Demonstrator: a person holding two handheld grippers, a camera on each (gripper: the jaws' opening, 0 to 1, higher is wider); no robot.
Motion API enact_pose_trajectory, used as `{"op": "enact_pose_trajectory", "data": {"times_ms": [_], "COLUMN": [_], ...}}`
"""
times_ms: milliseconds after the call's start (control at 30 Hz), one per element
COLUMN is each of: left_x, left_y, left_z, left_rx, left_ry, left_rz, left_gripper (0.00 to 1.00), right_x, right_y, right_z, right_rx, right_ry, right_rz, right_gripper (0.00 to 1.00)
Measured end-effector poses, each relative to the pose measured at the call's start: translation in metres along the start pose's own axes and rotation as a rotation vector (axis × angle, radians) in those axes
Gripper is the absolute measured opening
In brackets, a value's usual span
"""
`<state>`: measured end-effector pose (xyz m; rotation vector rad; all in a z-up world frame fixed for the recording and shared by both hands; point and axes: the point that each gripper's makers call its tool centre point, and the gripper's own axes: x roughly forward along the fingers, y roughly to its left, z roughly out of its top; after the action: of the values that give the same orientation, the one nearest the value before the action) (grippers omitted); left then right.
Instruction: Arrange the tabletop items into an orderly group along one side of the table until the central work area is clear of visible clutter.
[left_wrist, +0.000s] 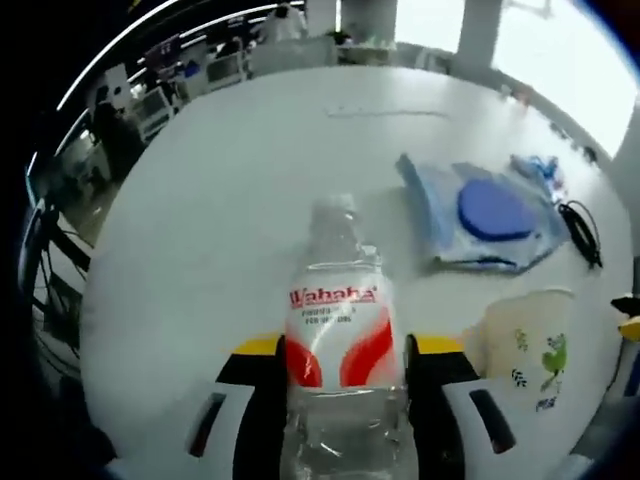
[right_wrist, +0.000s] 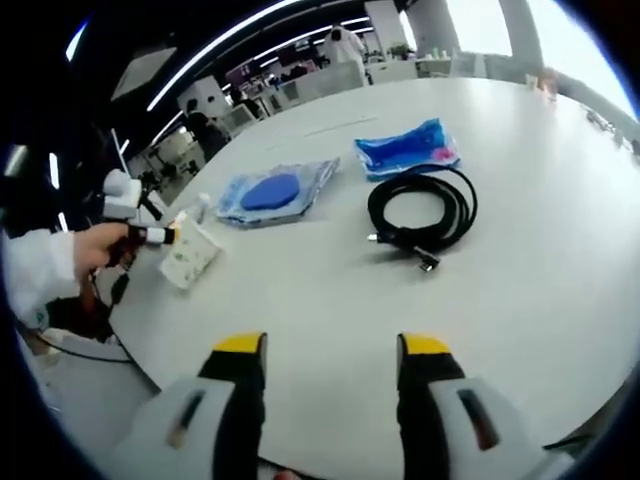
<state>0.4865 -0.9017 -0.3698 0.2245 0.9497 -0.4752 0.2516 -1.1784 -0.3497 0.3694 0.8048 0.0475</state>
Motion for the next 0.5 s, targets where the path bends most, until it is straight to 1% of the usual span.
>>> {"op": "enact_pose_trajectory", "data": {"times_ms": [33,100,167,200,233,267,300,333,400,500], "left_x": [0.0,-0.001,-0.001,-0.002,-0.004,-0.006,-0.007,-0.008,-0.011,-0.018], "left_y": [0.001,0.0,0.001,0.0,-0.001,-0.001,0.0,0.001,0.002,0.004], "left_z": [0.001,-0.001,0.0,0.001,0.005,0.007,0.006,0.002,0.0,-0.001], "left_rx": [0.008,0.045,0.041,-0.013,-0.075,-0.14,-0.154,-0.126,-0.118,-0.172], "left_ry": [-0.003,0.011,0.014,0.008,-0.021,-0.038,-0.041,-0.033,-0.039,-0.051], "left_rz": [-0.002,-0.01,-0.012,-0.018,-0.026,-0.029,-0.019,-0.012,0.002,0.0], "left_gripper": [0.43,0.43,0.41,0.4,0.39,0.37,0.36,0.36,0.35,0.34], "right_x": [0.0,-0.002,-0.003,-0.005,-0.006,-0.007,-0.007,-0.008,-0.01,-0.013], "right_y": [0.0,0.0,-0.002,-0.004,-0.005,-0.006,-0.008,-0.011,-0.013,-0.017], "right_z": [0.0,0.001,0.002,0.002,0.003,0.004,0.005,0.006,0.007,0.011], "right_rx": [0.0,-0.004,-0.01,-0.01,-0.009,-0.008,-0.008,-0.007,-0.006,-0.009], "right_ry": [0.0,0.003,0.005,0.005,0.005,0.004,0.003,0.002,0.004,0.003], "right_rz": [0.001,0.005,0.008,0.009,0.01,0.011,0.011,0.012,0.013,0.016], "right_gripper": [0.5,0.49,0.49,0.49,0.49,0.48,0.48,0.48,0.48,0.47]}}
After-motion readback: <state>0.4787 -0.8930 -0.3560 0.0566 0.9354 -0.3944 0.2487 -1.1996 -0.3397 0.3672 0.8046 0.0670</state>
